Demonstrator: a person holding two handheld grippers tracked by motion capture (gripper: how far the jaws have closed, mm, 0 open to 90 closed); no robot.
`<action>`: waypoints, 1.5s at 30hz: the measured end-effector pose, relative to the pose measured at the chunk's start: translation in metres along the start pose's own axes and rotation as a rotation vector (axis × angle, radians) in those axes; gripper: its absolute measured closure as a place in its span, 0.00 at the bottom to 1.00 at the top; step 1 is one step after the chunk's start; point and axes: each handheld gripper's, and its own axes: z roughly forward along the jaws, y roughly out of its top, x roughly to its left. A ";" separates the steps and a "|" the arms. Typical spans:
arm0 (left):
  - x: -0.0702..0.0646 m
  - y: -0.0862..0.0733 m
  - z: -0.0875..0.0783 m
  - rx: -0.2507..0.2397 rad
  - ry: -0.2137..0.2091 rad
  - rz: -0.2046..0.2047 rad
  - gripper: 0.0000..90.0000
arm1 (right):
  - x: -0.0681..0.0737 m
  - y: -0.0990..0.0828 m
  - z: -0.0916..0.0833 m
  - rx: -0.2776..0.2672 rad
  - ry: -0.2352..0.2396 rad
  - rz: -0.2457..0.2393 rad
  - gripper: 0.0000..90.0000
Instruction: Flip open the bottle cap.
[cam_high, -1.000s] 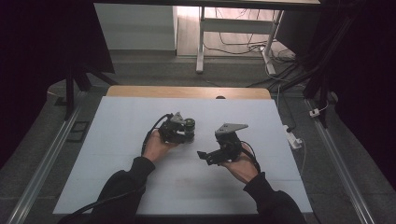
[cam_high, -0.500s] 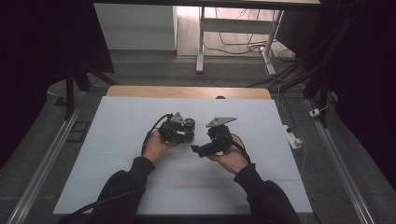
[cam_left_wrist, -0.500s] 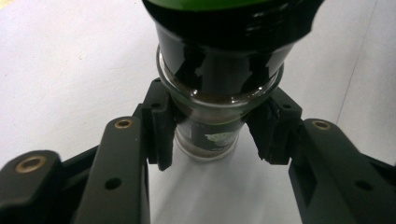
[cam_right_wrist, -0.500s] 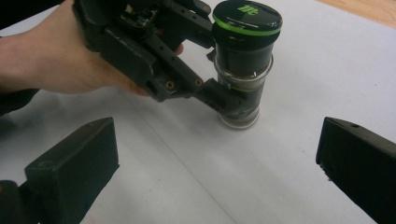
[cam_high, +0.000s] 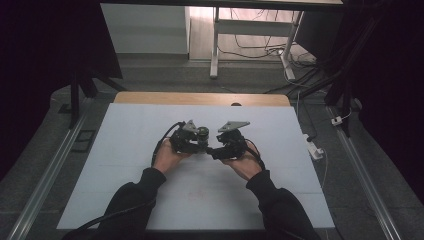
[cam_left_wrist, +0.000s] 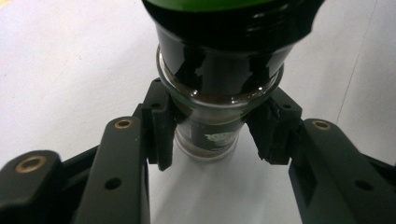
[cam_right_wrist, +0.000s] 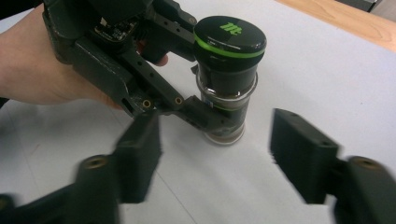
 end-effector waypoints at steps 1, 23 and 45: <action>0.000 0.000 0.000 0.000 0.000 0.000 0.60 | 0.000 0.000 0.000 0.000 0.000 0.000 0.42; 0.000 0.000 0.000 -0.003 -0.001 -0.006 0.60 | -0.006 0.010 0.025 0.026 0.087 0.016 0.99; 0.000 0.000 0.000 -0.001 0.003 -0.002 0.60 | -0.002 0.019 0.016 -0.023 0.088 0.004 0.99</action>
